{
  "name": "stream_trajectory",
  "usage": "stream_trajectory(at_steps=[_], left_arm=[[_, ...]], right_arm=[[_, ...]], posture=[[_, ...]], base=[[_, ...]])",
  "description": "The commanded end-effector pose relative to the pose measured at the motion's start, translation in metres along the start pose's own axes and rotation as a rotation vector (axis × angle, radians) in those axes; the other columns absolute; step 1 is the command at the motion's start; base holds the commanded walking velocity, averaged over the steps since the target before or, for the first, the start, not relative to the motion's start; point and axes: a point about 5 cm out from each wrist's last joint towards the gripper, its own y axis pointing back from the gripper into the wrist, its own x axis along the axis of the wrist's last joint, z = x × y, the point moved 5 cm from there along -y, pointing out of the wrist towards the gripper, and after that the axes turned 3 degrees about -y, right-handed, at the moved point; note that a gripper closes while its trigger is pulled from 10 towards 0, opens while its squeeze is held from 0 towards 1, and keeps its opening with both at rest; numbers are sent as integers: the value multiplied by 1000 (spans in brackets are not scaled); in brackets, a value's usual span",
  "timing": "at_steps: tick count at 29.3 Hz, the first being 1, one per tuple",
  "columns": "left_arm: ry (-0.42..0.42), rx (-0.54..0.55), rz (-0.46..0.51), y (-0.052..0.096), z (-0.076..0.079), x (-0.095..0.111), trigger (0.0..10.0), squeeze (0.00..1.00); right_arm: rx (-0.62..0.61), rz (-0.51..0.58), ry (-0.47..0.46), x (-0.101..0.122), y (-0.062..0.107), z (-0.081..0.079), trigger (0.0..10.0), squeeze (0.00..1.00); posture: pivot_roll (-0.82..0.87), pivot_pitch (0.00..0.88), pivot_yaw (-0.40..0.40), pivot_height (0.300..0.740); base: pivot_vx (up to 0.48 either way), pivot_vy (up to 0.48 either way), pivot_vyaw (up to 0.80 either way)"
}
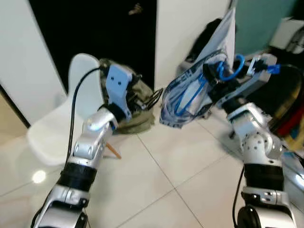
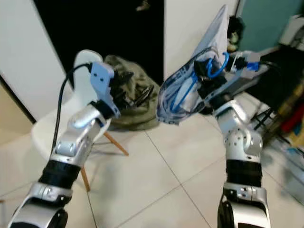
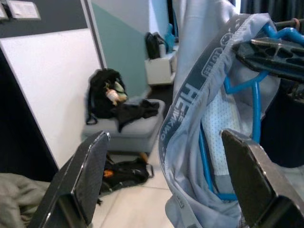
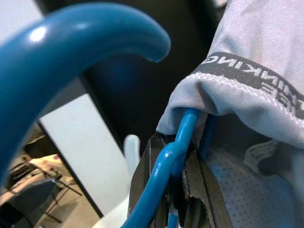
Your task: Hang hanger
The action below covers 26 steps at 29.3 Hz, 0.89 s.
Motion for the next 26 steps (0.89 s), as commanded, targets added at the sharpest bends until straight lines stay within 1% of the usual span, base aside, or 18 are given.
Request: stream_trajectory(at_steps=[1, 3, 6, 9, 10, 12, 13, 14, 15, 16, 17, 18, 19, 20, 22, 23, 24, 26], left_arm=[[11, 8, -14, 4, -2, -2, 10000, 0], [2, 1, -27, 3, 1, -5, 10000, 0], [-6, 0, -43, 3, 2, -8, 10000, 0], [-10, 2, -82, 4, 2, -16, 10000, 0], [-1, 5, -108, 6, 2, -22, 10000, 0], [65, 29, -159, 11, 0, -33, 10000, 0], [65, 29, -159, 11, 0, -33, 10000, 0], [135, 40, -184, 14, 0, -38, 10000, 0], [175, 47, -199, 17, 0, -42, 10000, 0], [175, 47, -199, 17, 0, -42, 10000, 0], [205, 61, -214, 21, -2, -47, 10000, 0], [213, 83, -232, 25, -7, -52, 10000, 0], [211, 99, -242, 29, -10, -55, 10000, 0], [211, 99, -242, 29, -10, -55, 10000, 0], [141, 165, -302, 47, -35, -68, 10000, 0], [104, 210, -340, 61, -53, -75, 10000, 0], [104, 210, -340, 61, -53, -75, 10000, 0], [67, 276, -395, 84, -78, -82, 10000, 0]], right_arm=[[-46, -38, 34, -5, 6, 7, 0, 0], [-93, -73, 68, -10, 7, 12, 0, 0], [-103, -84, 69, -13, 7, 13, 0, 0], [-63, -82, 32, -15, 7, 6, 0, 0], [-5, -62, -3, -13, 9, -4, 0, 0], [135, -43, -65, -9, 14, -27, 3961, 0], [135, -43, -65, -9, 14, -27, 3961, 0], [204, -56, -85, -10, 18, -39, 4392, 0], [255, -80, -96, -14, 21, -49, 4588, 0], [255, -80, -96, -14, 21, -49, 4588, 0], [295, -121, -83, -21, 23, -57, 8275, 0], [326, -174, -69, -32, 26, -64, 8275, 0], [341, -208, -58, -39, 27, -68, 10000, 0], [341, -208, -58, -39, 27, -68, 10000, 0], [449, -300, -30, -58, 37, -89, 10000, 0], [510, -331, -27, -66, 42, -101, 10000, 0], [510, -331, -27, -66, 42, -101, 10000, 0], [582, -359, -32, -71, 48, -112, 10000, 0]], posture=[[-63, 83, 53, 740], [-65, 82, 53, 740], [-67, 84, 53, 740], [-67, 84, 53, 740], [-65, 85, 55, 740], [-65, 87, 56, 740], [-65, 87, 56, 740], [-65, 87, 58, 740], [-65, 87, 58, 740], [-65, 87, 58, 740], [-69, 90, 60, 740], [-71, 91, 61, 740], [-75, 92, 61, 740], [-75, 92, 61, 740], [-76, 90, 54, 740], [-74, 86, 45, 740], [-74, 86, 45, 740], [-66, 80, 34, 740]], base=[[0, 0, -800], [0, 0, -800], [0, 0, -800], [0, 0, -800], [0, 0, -800], [0, 0, 0], [0, 0, 0], [0, 0, 0], [0, 0, 0], [0, 0, 0], [0, 0, 0], [0, 0, 0], [0, 0, 0], [0, 0, 0], [0, 0, 0], [0, 0, 0], [0, 0, 0], [0, 0, 0]])
